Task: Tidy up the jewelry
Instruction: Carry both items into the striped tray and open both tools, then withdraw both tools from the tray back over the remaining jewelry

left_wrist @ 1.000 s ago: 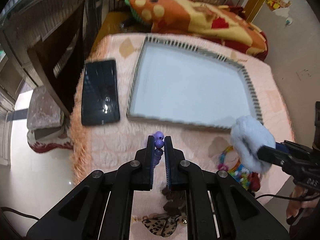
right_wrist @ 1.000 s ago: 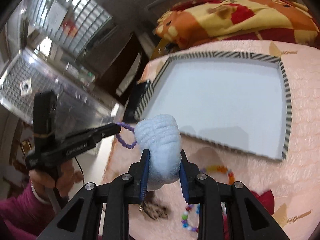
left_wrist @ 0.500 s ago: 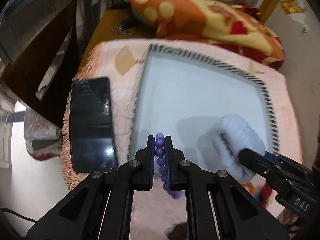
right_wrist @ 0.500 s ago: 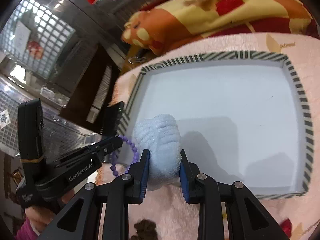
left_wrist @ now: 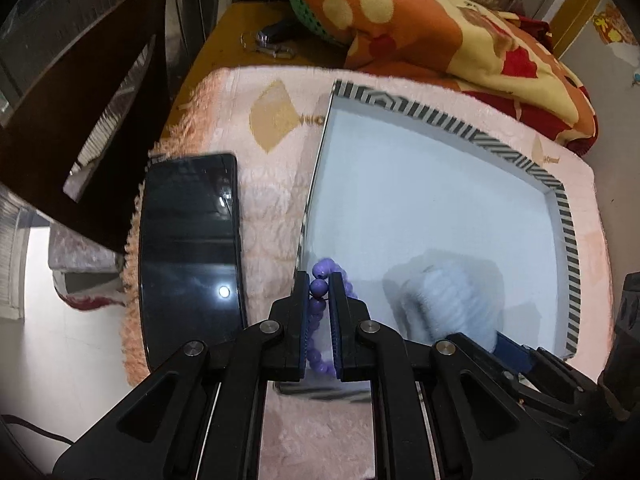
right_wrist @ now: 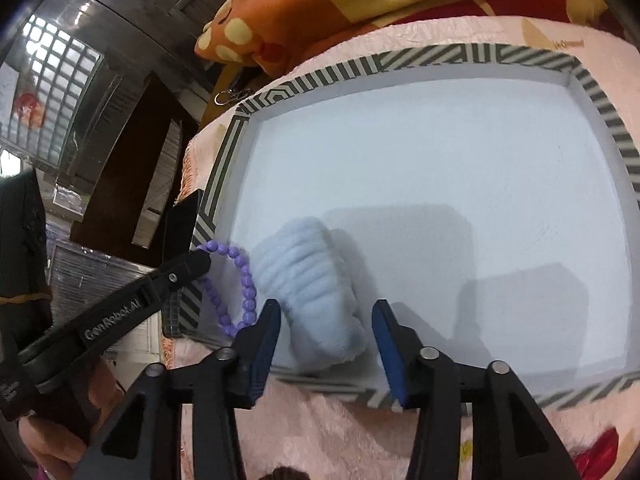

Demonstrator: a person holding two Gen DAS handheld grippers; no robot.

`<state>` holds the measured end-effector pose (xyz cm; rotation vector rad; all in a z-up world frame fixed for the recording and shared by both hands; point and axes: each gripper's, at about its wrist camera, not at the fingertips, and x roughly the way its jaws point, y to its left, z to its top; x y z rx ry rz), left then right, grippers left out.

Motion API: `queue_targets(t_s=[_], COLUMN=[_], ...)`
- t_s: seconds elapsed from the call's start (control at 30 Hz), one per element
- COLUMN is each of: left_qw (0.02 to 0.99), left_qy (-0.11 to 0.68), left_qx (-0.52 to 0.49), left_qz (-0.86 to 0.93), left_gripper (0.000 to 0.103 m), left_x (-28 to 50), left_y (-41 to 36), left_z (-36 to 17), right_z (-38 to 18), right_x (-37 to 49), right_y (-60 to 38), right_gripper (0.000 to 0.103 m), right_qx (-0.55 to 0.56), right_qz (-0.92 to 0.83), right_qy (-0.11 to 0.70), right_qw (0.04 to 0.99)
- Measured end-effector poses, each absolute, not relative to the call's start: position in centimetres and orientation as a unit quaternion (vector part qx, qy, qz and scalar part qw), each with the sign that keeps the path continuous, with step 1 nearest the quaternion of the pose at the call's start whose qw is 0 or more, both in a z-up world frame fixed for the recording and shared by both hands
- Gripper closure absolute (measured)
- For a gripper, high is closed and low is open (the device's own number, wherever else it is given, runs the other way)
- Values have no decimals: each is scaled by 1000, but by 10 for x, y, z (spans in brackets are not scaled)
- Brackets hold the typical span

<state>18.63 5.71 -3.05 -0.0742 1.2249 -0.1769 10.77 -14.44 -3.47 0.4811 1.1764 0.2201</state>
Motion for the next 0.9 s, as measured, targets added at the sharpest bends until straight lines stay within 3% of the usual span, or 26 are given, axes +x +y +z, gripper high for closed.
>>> queue_targets(t_s=[0.27, 0.8, 0.9], left_qw=[808, 810, 820], left_qy=[582, 584, 570], left_qx=[-21, -14, -9], left_qz=[-84, -56, -42], left_gripper=[87, 86, 80], left_x=[164, 120, 109], left_y=[56, 45, 45], left_z=[-39, -41, -29], right_z=[-13, 31, 37], right_x=[90, 39, 23], right_y=[-165, -203, -215], right_gripper=[55, 44, 40], right_qx=[208, 193, 183], right_qz=[95, 118, 114], right_qy=[539, 515, 509], right_qw=[811, 827, 833])
